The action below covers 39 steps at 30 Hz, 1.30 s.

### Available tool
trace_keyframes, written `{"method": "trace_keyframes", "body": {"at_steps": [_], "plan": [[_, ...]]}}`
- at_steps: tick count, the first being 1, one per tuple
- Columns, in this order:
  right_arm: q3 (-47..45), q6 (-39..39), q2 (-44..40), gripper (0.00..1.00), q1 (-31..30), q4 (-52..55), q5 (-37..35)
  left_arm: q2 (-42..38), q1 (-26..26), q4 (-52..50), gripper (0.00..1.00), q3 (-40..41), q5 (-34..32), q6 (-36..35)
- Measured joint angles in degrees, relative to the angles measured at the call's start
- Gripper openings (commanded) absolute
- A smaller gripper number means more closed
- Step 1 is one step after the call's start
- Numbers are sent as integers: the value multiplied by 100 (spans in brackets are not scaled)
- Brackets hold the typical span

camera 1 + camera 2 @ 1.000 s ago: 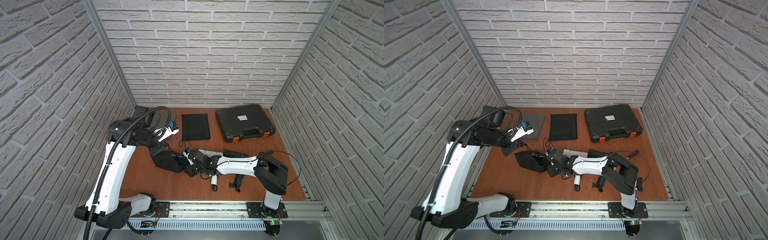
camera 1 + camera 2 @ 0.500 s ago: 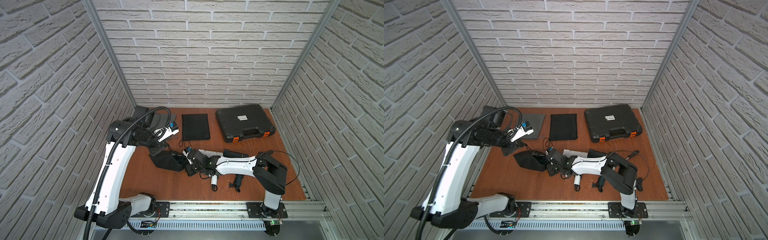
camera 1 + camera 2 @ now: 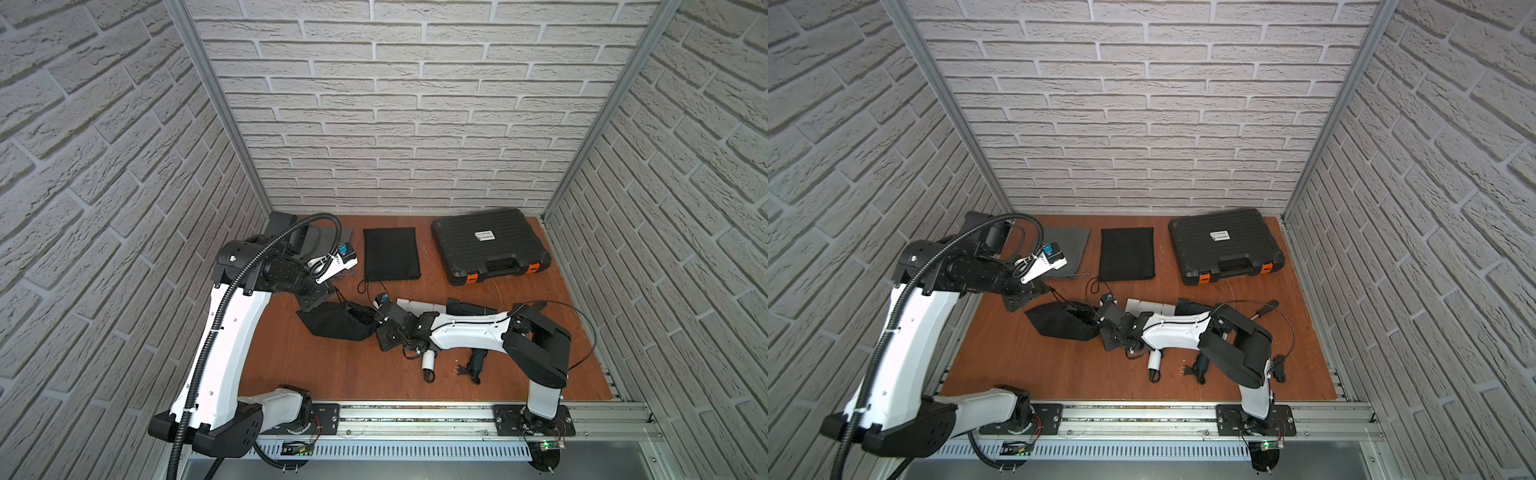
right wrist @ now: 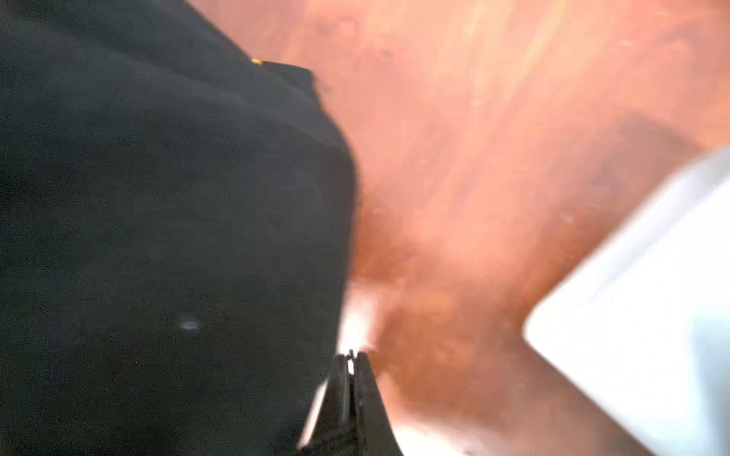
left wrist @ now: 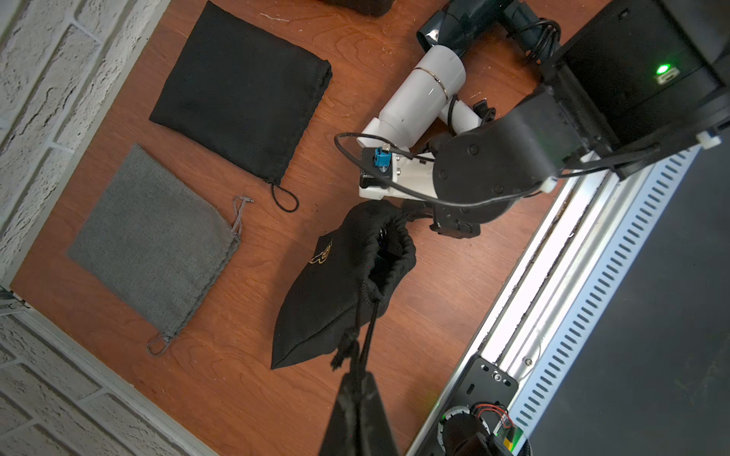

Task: Pack away hair dryers
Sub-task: Pull the drawstrings on both sides of the drawstring bag.

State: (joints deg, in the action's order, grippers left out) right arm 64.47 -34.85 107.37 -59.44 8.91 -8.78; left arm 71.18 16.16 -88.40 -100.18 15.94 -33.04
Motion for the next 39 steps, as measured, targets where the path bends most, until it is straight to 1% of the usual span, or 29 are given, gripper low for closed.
{"method": "trace_keyframes", "body": {"at_steps": [5, 9, 12, 18, 21, 25, 30, 39], "plan": [[-138, -87, -509, 3, -4, 391, -457, -28, 0, 11, 0, -4, -55, -2], [-101, -142, -1161, 3, -4, 820, -1029, -149, 0, 68, 0, -4, -197, 0], [114, -136, -1482, 3, -4, 1266, -1569, -256, 0, 127, 0, -7, -313, -2], [710, -7, -1624, 3, 13, 2013, -2479, -411, 0, 243, 0, -7, -573, -68], [938, 125, -1644, 3, 63, 2297, -2793, -509, -15, 323, 0, 11, -702, -116], [1075, 323, -1840, 3, 208, 2524, -2990, -706, -107, 476, 0, 179, -824, -195], [1099, 520, -2277, 2, 450, 2741, -3051, -863, -302, 713, 0, 442, -968, -195], [1150, 732, -2586, 3, 492, 2909, -3185, -824, -619, 1200, 0, 699, -1248, -122]]}}
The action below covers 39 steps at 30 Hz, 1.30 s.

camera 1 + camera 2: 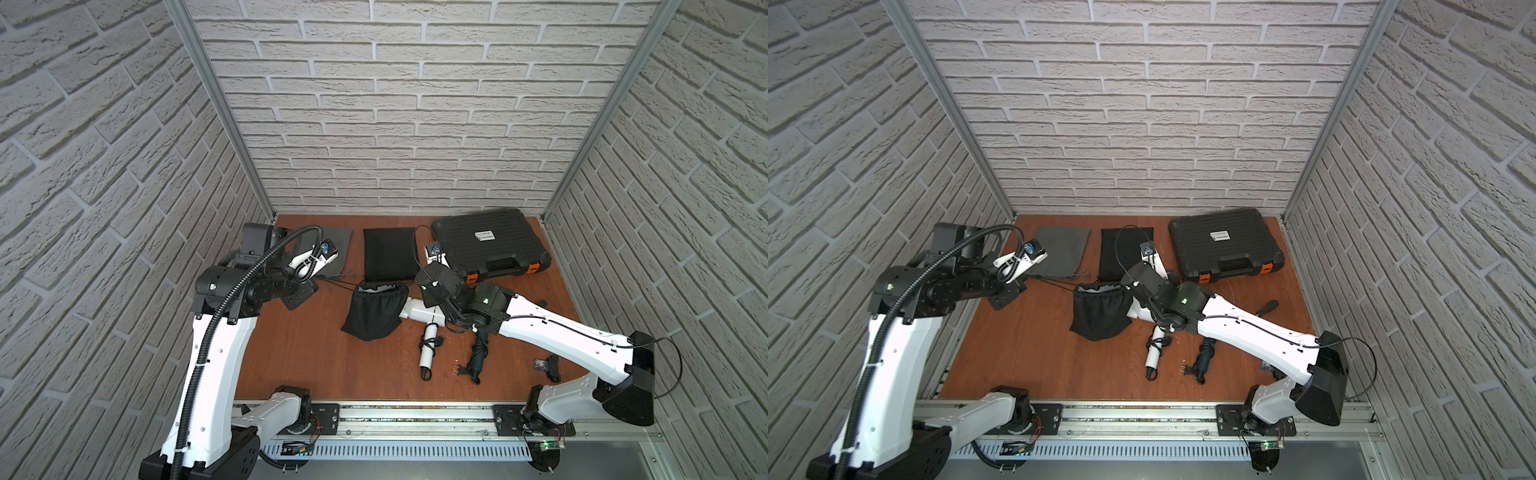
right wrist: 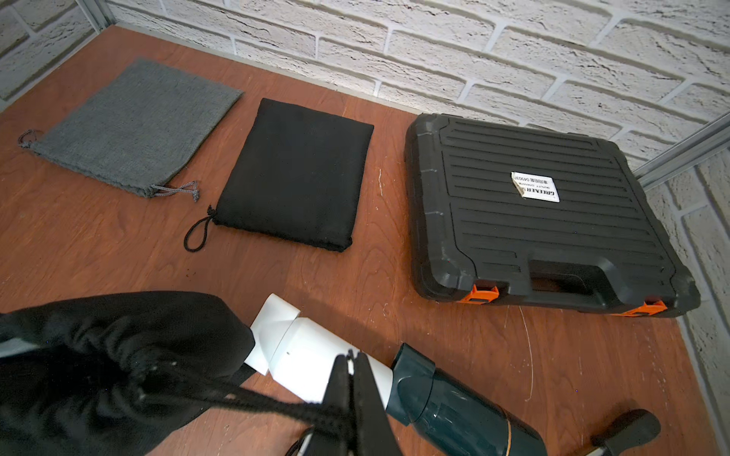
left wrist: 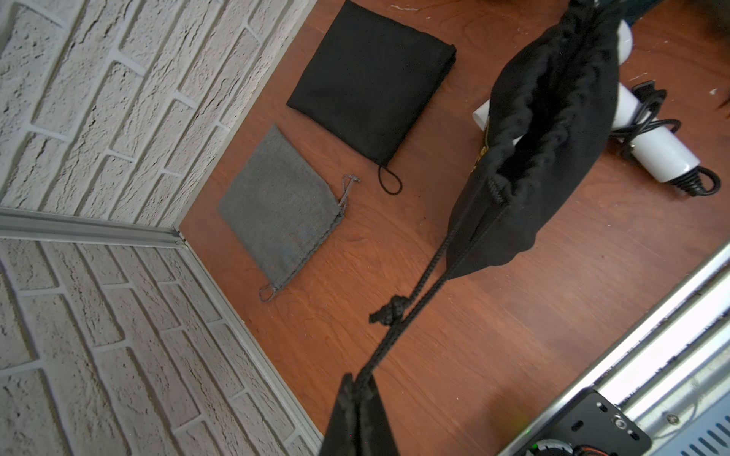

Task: Pack away hair dryers
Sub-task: Pull the drawstrings on both sides of the drawstring bag.

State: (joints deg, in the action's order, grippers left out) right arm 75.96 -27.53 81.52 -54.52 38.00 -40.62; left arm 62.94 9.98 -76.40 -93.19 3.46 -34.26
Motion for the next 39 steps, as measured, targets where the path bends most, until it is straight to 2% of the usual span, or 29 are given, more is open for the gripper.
{"method": "trace_keyframes", "body": {"at_steps": [14, 23, 32, 39], "plan": [[0, -26, -245, 3, 9, -267, -76, -7, -433, 994, 0, 483, -1132, 708], [0, -247, -258, 3, 9, -372, -387, -48, -684, 1539, 0, 730, -1633, 1200], [-57, -431, -533, 3, 129, -321, -566, -85, -1093, 1893, 0, 1019, -1727, 1436], [-308, -535, -955, 3, 387, -238, -540, -87, -1545, 2020, 0, 1134, -1427, 1510]]}}
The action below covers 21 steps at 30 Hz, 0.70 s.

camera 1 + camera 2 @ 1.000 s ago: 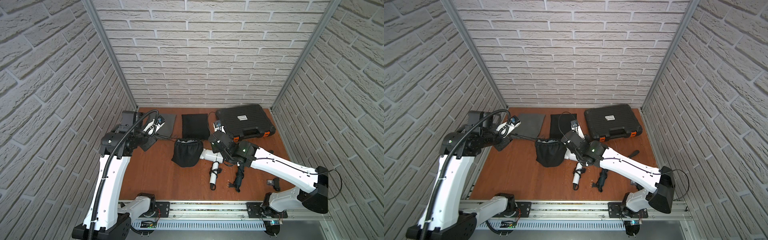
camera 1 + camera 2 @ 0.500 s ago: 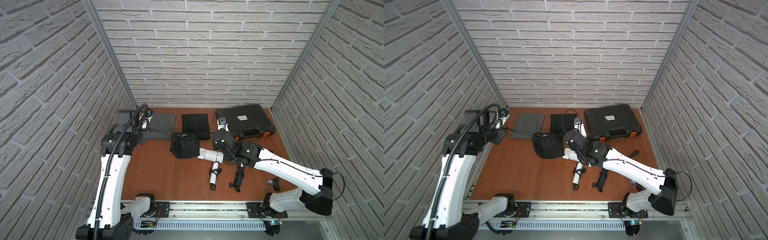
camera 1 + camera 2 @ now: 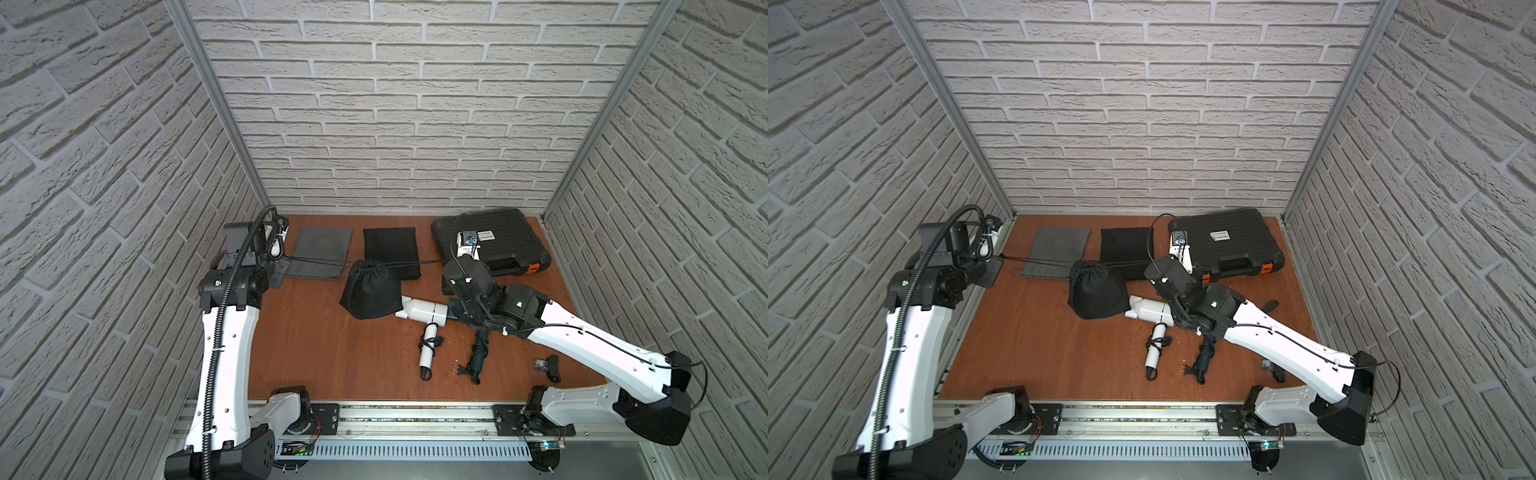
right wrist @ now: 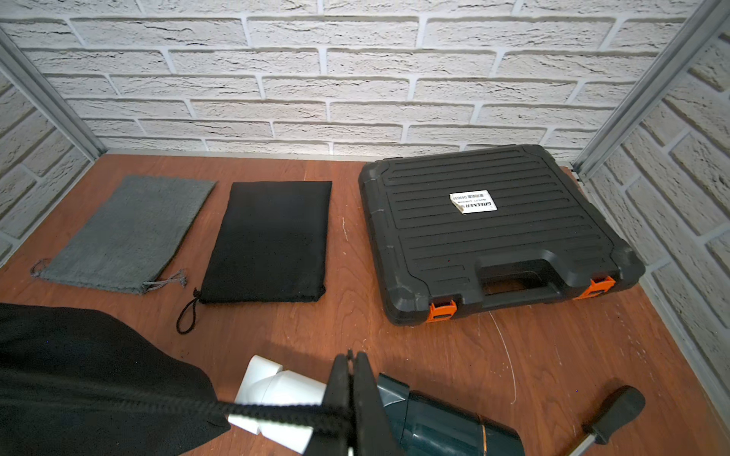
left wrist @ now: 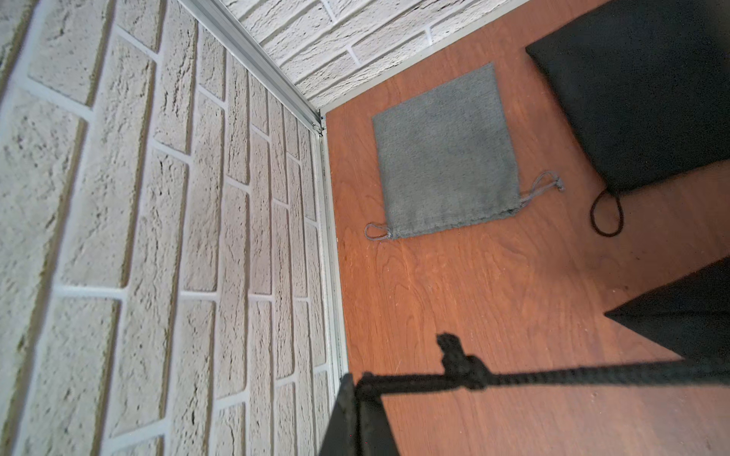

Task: Pack away hair dryers
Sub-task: Pull the drawstrings on both sides of the drawstring bag.

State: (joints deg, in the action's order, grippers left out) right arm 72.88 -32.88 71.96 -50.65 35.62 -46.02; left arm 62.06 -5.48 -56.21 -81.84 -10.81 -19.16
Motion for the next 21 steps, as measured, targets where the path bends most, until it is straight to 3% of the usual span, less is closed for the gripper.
{"method": "trace_keyframes", "body": {"at_steps": [11, 21], "plan": [[-332, -166, -254, 3, 234, 52, 280, -28, -376, 48, 0, 50, 671, 92], [-407, -232, -356, 2, 273, 59, 369, -48, -455, 46, 0, 92, 828, 87]]}}
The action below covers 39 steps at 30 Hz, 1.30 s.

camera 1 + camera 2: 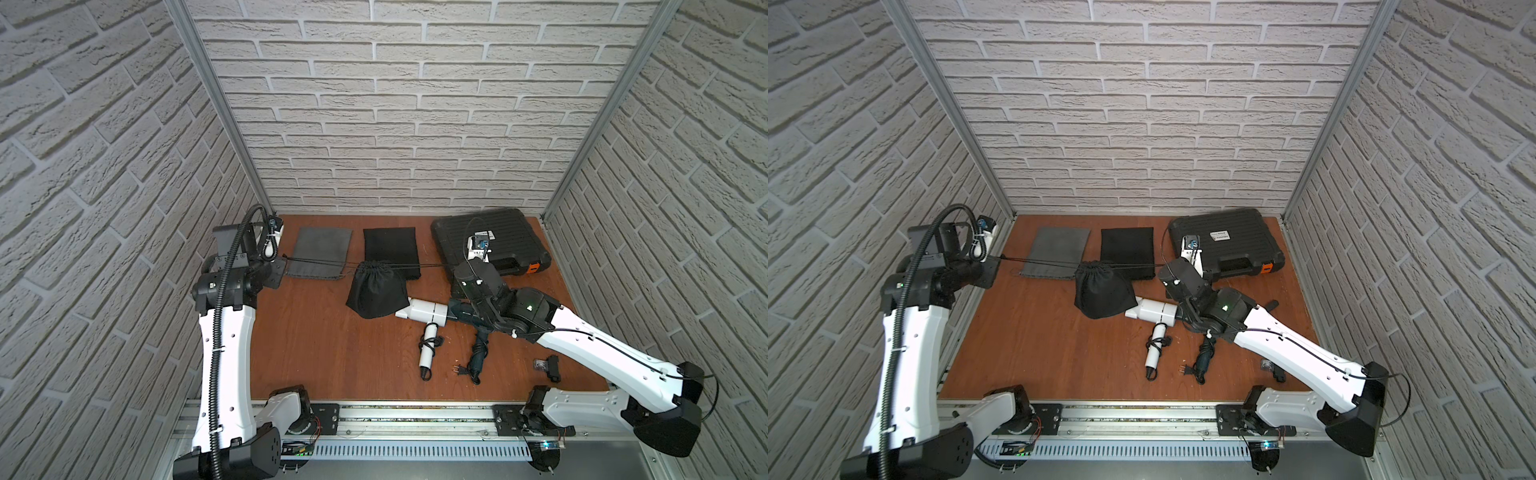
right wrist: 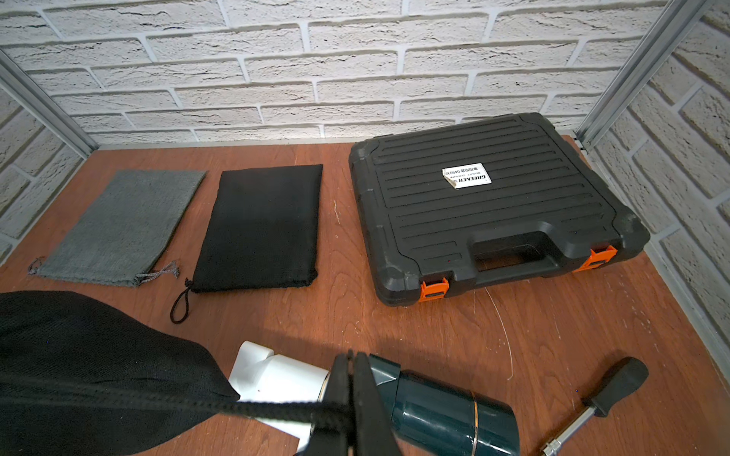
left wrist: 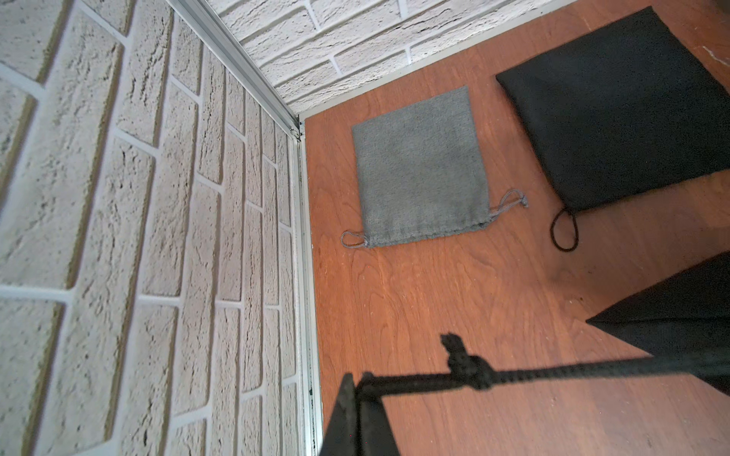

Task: Pack away hair dryers
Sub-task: Pull the drawstrings on both sides of the drawstring bag, then place the drawstrings on both sides at the center of the board.

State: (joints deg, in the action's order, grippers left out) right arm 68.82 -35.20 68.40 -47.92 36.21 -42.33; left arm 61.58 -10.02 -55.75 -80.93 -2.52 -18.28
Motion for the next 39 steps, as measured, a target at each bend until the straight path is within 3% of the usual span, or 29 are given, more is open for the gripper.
{"method": "trace_keyframes", "body": {"at_steps": [12, 18, 29, 39], "plan": [[199, 76, 149, 3, 90, -46, 472, -28, -101, -122, 0, -153, 131, -103], [627, 225, 745, 3, 17, -138, 874, -142, -197, -120, 0, -358, 157, -343], [1388, 439, 1967, 3, -750, -363, 1530, -382, -284, -48, 0, -352, 267, -568], [1703, 382, 2951, 3, -861, -861, 2756, -909, -289, 20, 0, -61, 1099, -564]]}}
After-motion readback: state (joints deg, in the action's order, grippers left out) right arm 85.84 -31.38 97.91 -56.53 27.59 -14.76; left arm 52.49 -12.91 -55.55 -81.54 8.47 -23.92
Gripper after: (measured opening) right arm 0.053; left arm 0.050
